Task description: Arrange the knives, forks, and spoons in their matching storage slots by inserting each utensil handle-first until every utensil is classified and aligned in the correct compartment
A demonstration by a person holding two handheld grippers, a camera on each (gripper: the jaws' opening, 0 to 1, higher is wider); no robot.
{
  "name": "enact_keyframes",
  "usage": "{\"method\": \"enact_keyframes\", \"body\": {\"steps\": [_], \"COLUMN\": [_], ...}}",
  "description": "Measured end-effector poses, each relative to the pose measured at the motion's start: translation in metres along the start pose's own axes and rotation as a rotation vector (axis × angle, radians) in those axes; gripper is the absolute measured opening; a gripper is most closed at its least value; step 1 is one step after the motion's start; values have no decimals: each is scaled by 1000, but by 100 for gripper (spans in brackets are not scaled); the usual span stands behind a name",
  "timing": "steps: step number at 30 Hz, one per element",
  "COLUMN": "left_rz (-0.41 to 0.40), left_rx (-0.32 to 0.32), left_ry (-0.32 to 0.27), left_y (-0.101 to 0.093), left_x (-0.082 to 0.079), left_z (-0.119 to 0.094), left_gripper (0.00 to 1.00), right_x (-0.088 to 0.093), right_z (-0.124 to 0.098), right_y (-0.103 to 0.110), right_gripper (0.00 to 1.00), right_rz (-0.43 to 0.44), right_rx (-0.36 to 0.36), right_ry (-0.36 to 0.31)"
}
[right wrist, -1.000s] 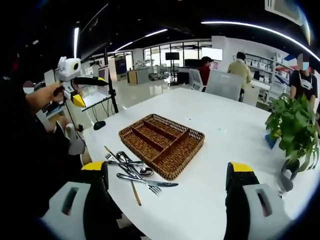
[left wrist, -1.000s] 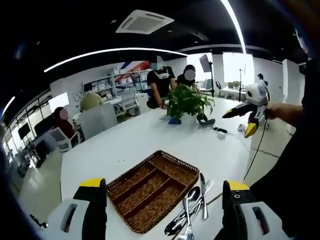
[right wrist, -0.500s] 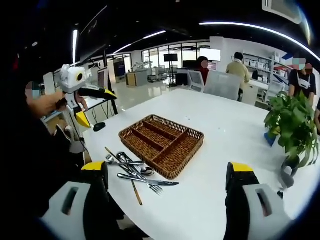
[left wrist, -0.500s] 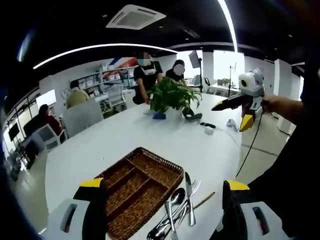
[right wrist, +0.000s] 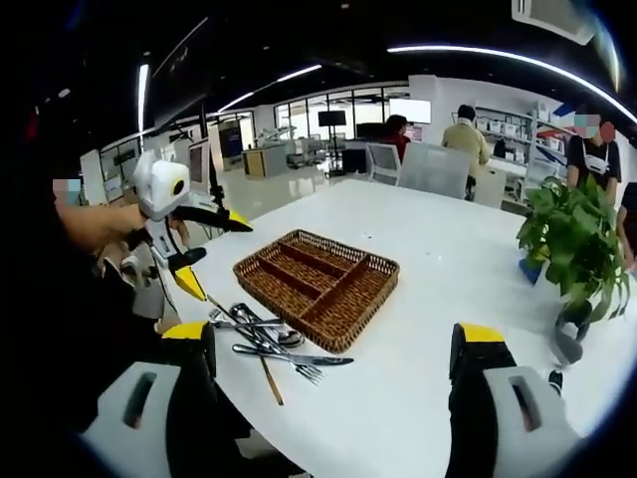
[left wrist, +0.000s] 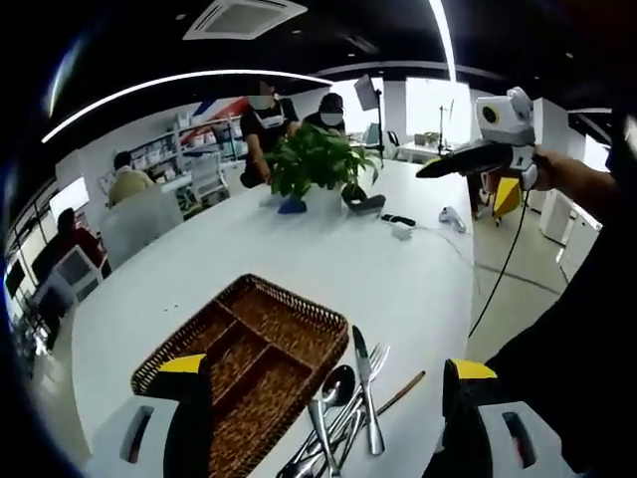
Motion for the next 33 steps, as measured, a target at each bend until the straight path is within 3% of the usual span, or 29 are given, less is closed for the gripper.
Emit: {"method": "enact_keyframes", "body": {"steps": [8, 14, 19, 24, 27, 33], "left_rz": [-51, -25, -71, -32, -31, -25], "left_rx": [1, 6, 36, 31, 49, 72], "left_ry": [45, 53, 67, 51, 43, 75], "left_y": [-7, -14, -16, -14, -15, -22], "left_x": [15, 22, 30, 33, 33, 41], "left_z": [21, 32, 38, 47, 52, 66], "left_gripper": [100, 100, 100, 100, 100, 100], "right_x": [-3, 7, 3, 5, -2, 5], "right_z": [-1, 6, 10, 13, 9, 14], "right_y": [6, 1, 2, 1, 2, -3], "right_gripper": [100, 100, 100, 100, 100, 100], "right_rz": [26, -5, 31, 2, 30, 28], "right_rx": [-28, -24, -18, -21, -24, -20], "right_ry": [-34, -16, -15, 14, -36, 0]}}
Point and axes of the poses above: the point that each gripper's makers call its tool centre point, and the gripper's own axes: z roughly forward along the fingers, y roughly to its left, x roughly out of its underside, the point moved 5 cm from there along -z, roughly backward along the fingers, and after that the axes turned 5 degrees about -x, right-handed, at the moved point
